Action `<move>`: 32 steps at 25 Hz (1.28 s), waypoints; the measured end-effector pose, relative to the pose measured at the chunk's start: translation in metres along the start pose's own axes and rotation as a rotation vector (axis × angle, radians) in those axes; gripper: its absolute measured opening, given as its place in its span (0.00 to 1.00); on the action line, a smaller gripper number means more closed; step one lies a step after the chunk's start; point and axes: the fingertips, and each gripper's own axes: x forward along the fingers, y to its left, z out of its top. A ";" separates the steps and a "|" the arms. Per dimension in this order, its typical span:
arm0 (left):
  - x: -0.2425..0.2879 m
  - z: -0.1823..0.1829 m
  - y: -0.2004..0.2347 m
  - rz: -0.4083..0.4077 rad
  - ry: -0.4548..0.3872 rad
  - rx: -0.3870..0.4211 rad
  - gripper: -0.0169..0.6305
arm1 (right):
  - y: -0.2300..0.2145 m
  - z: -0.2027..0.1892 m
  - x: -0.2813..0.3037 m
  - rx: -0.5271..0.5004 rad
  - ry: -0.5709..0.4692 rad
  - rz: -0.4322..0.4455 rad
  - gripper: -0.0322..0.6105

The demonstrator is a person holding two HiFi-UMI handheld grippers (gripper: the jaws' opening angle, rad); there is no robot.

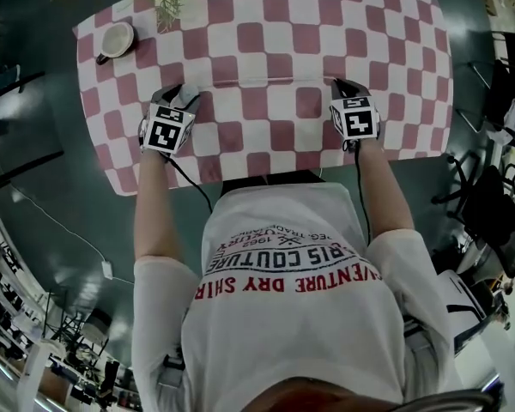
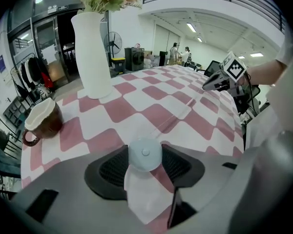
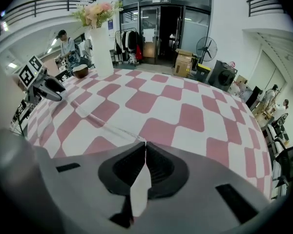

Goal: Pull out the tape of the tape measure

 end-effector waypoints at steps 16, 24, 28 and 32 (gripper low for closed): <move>0.019 -0.003 -0.002 -0.016 0.002 -0.008 0.39 | -0.004 -0.010 0.014 0.066 0.017 -0.006 0.10; 0.007 0.010 -0.001 0.023 -0.069 -0.108 0.56 | -0.015 0.016 -0.007 0.088 -0.092 -0.053 0.27; -0.019 0.034 -0.005 0.055 -0.149 -0.097 0.55 | -0.008 0.041 -0.030 0.068 -0.179 -0.047 0.27; -0.053 0.067 -0.008 0.099 -0.273 -0.101 0.43 | 0.004 0.073 -0.058 0.059 -0.304 -0.025 0.27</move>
